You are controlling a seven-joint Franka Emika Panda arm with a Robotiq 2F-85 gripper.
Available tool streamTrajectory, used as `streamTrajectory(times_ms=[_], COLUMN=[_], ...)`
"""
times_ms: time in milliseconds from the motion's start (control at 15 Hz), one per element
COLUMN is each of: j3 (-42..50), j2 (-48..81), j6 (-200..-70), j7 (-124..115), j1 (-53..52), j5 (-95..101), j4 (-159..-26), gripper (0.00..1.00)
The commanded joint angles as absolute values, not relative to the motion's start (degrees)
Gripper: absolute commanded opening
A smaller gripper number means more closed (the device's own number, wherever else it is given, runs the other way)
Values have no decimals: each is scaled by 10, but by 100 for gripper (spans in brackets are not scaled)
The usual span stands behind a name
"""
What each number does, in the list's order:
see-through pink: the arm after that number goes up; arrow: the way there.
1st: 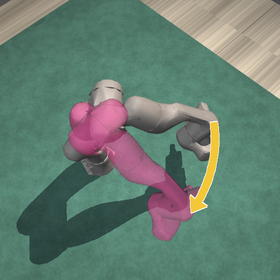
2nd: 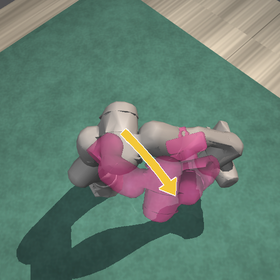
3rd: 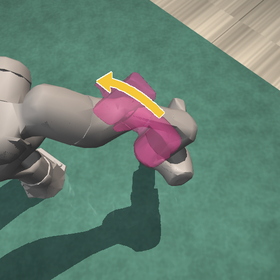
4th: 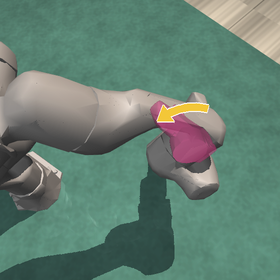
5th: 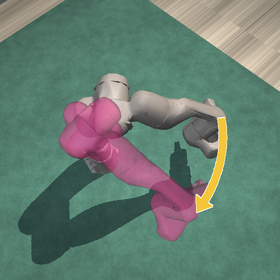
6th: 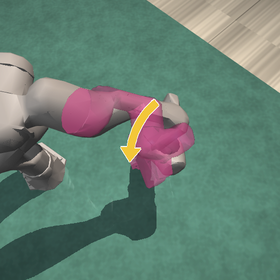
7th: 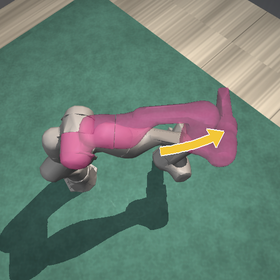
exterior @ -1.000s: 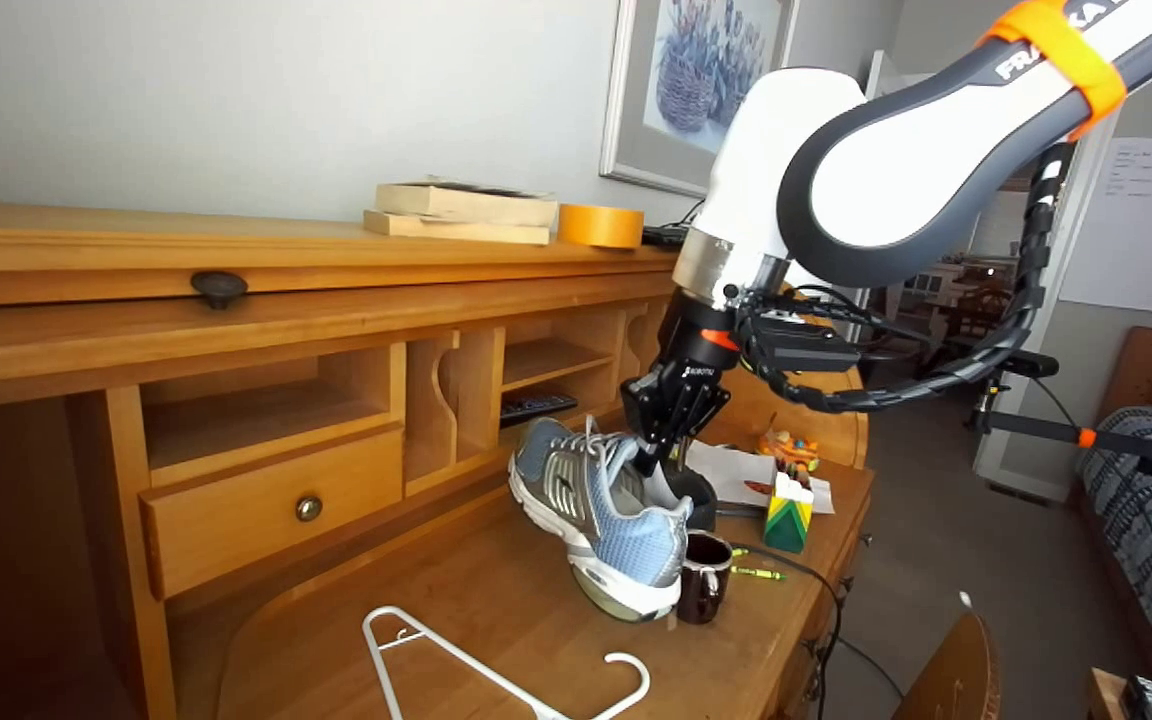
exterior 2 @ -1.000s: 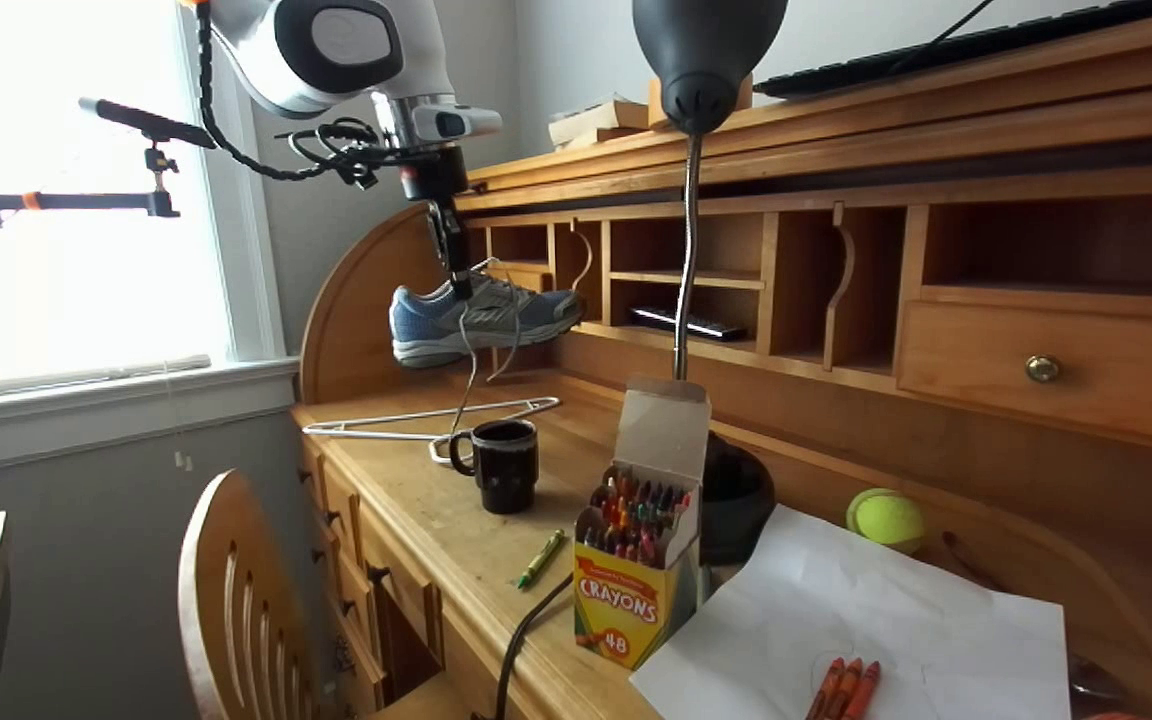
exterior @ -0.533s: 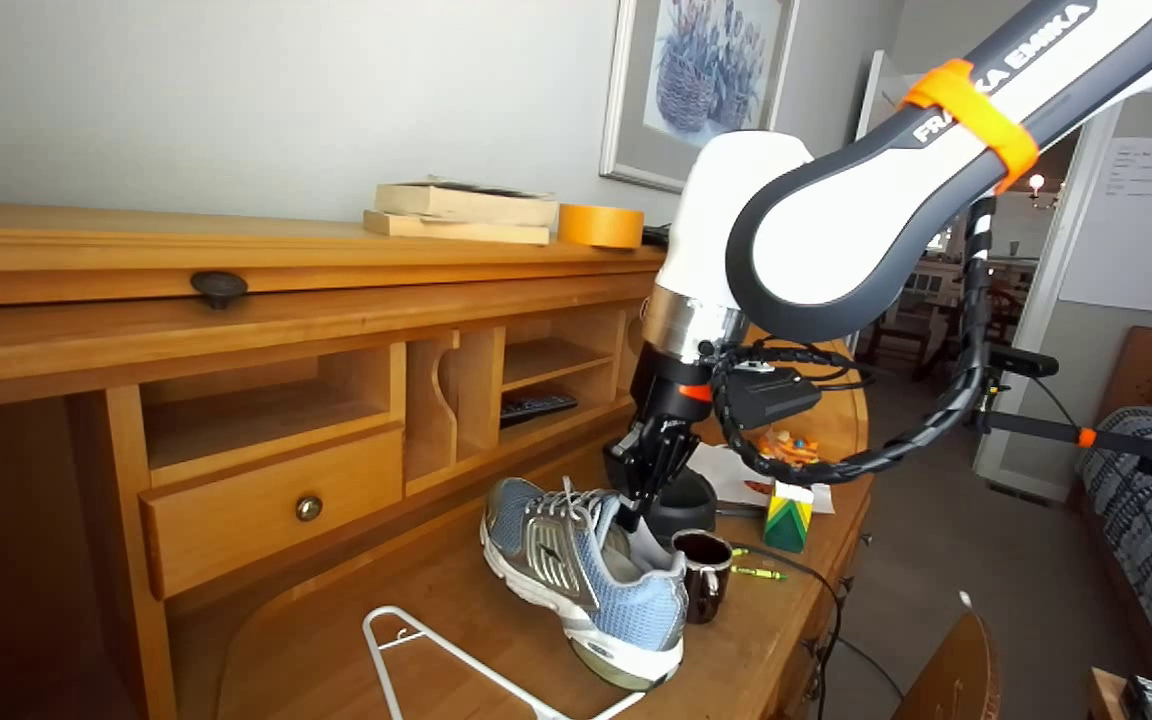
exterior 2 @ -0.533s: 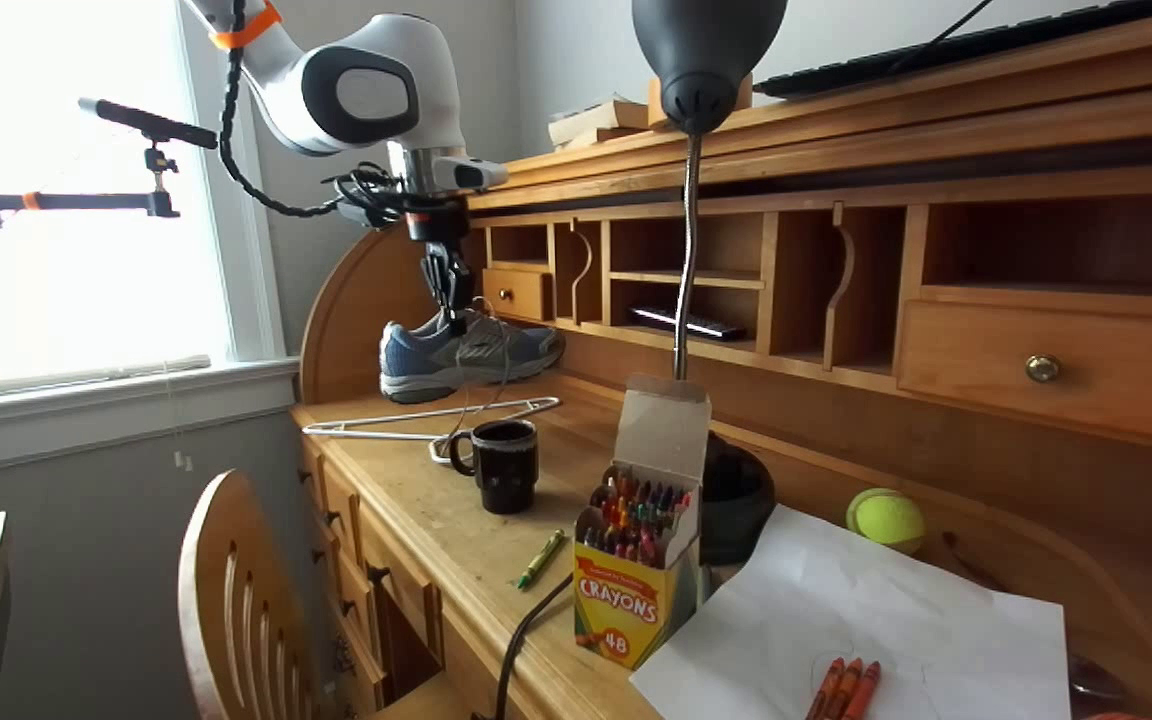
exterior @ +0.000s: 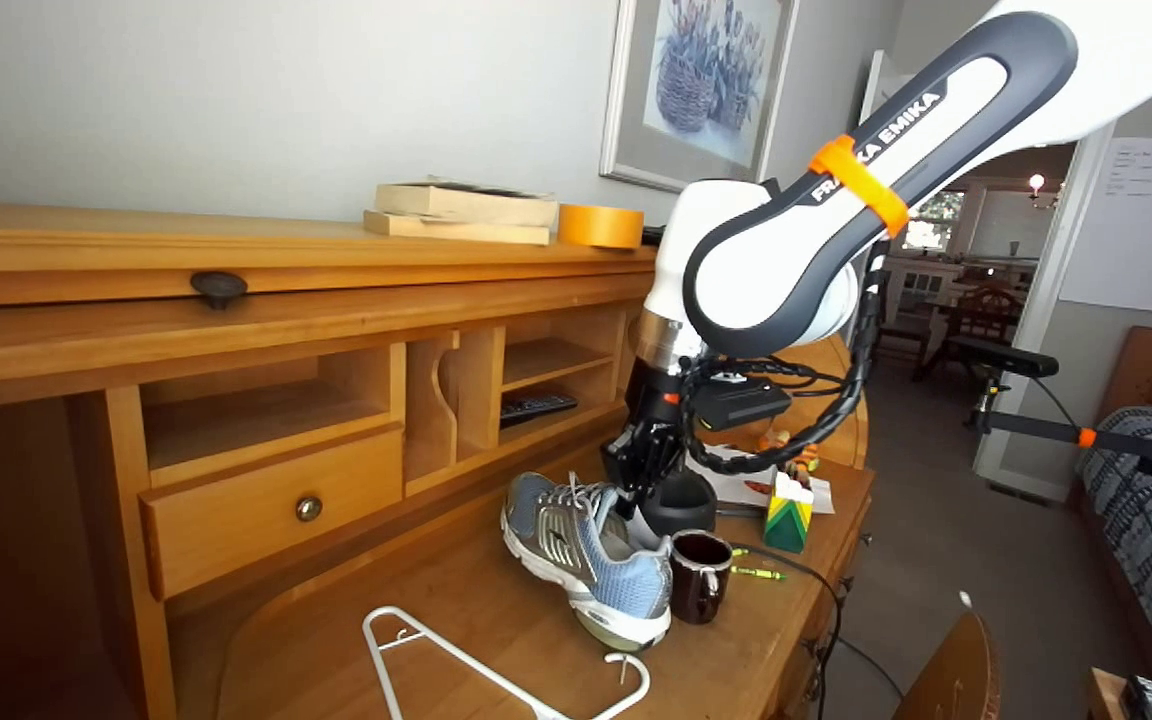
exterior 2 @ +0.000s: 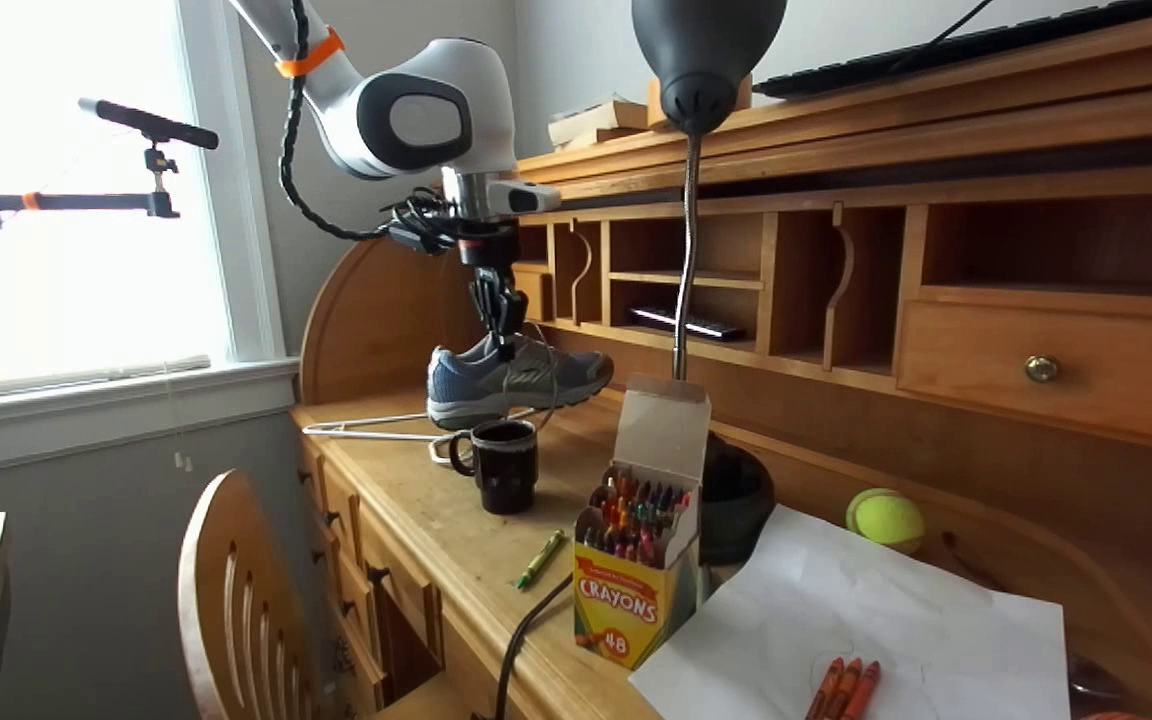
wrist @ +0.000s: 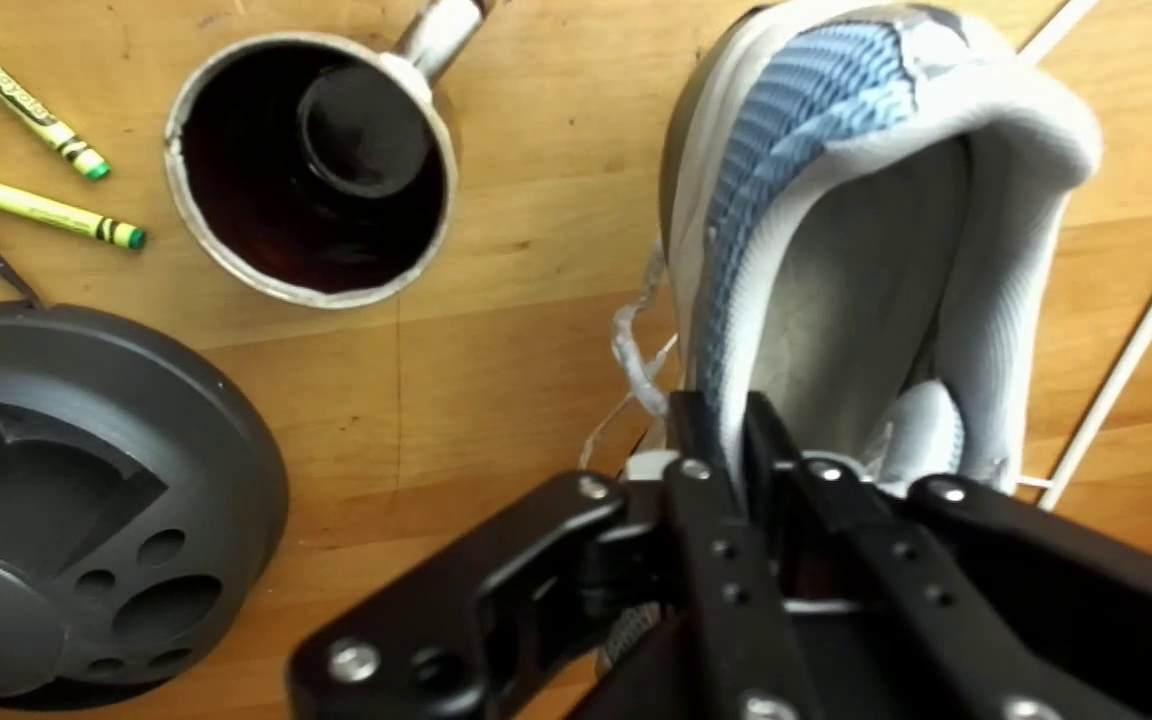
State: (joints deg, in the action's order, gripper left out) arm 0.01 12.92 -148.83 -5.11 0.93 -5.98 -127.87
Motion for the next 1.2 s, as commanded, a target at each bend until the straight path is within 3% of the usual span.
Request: streamTrajectory(times_ms=[0,533,1133], j3=[5,-7,50], j2=[156,94,-38], j6=[-1498,-1482,-1359], j7=[-40,-32,93], j1=[21,32,67], j5=[-73,-118,-118], j4=[-1253,-1275,-1397], gripper=[40,99,100])
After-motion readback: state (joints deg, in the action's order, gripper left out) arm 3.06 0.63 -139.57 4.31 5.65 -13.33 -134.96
